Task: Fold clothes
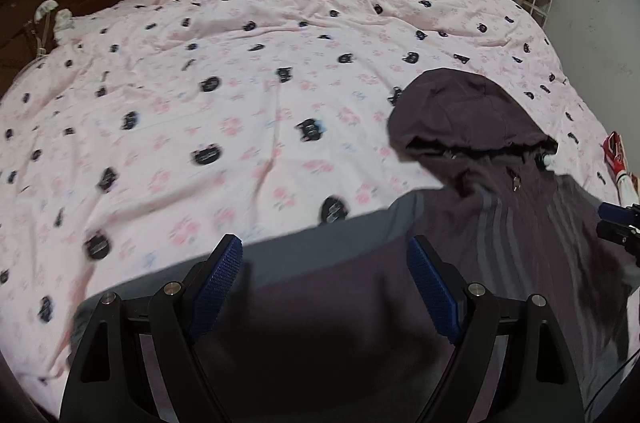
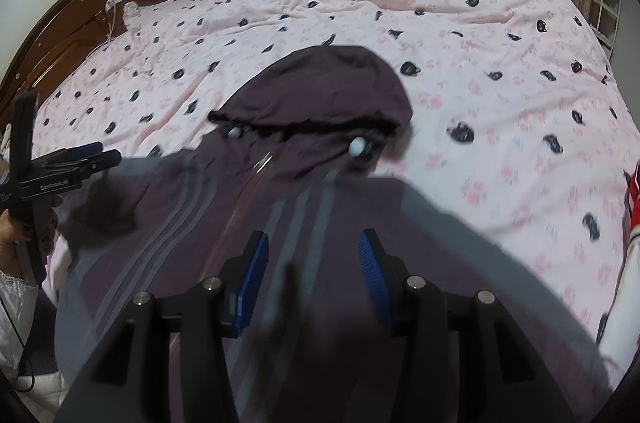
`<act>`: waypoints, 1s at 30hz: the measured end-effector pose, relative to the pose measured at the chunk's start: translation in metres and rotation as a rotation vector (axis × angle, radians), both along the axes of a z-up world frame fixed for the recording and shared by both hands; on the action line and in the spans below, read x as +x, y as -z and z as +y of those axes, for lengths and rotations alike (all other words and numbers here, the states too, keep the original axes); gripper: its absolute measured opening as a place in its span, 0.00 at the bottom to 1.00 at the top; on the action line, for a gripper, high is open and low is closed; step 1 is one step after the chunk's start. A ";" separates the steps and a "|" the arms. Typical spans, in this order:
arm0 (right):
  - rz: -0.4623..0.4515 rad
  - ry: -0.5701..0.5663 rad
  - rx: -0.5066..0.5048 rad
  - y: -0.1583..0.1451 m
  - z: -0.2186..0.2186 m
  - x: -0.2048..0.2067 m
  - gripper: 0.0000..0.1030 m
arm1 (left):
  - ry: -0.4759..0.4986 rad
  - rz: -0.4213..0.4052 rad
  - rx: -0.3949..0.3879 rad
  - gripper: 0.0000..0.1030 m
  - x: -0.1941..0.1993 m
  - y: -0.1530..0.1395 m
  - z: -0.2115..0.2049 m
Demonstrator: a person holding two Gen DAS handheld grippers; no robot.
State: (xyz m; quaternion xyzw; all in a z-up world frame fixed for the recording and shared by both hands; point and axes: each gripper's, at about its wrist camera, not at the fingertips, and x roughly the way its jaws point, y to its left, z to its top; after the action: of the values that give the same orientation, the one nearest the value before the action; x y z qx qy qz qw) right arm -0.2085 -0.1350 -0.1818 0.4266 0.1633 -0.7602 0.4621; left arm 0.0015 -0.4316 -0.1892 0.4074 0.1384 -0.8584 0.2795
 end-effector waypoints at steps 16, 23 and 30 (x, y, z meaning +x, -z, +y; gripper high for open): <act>-0.009 -0.040 0.007 0.003 0.026 0.094 0.50 | -0.285 0.002 0.026 0.79 0.150 0.011 -0.033; -0.012 -0.062 0.010 0.006 0.021 0.124 0.53 | -0.316 0.024 0.089 0.79 0.186 0.021 -0.047; -0.013 -0.090 -0.004 0.001 0.008 0.147 0.53 | -0.337 0.098 0.164 0.79 0.207 0.023 -0.058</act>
State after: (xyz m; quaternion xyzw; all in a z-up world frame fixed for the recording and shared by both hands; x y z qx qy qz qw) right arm -0.0617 -0.1273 -0.1827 0.4229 0.1778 -0.7361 0.4976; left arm 0.2081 -0.4897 -0.2118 0.3577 0.2875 -0.8041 0.3779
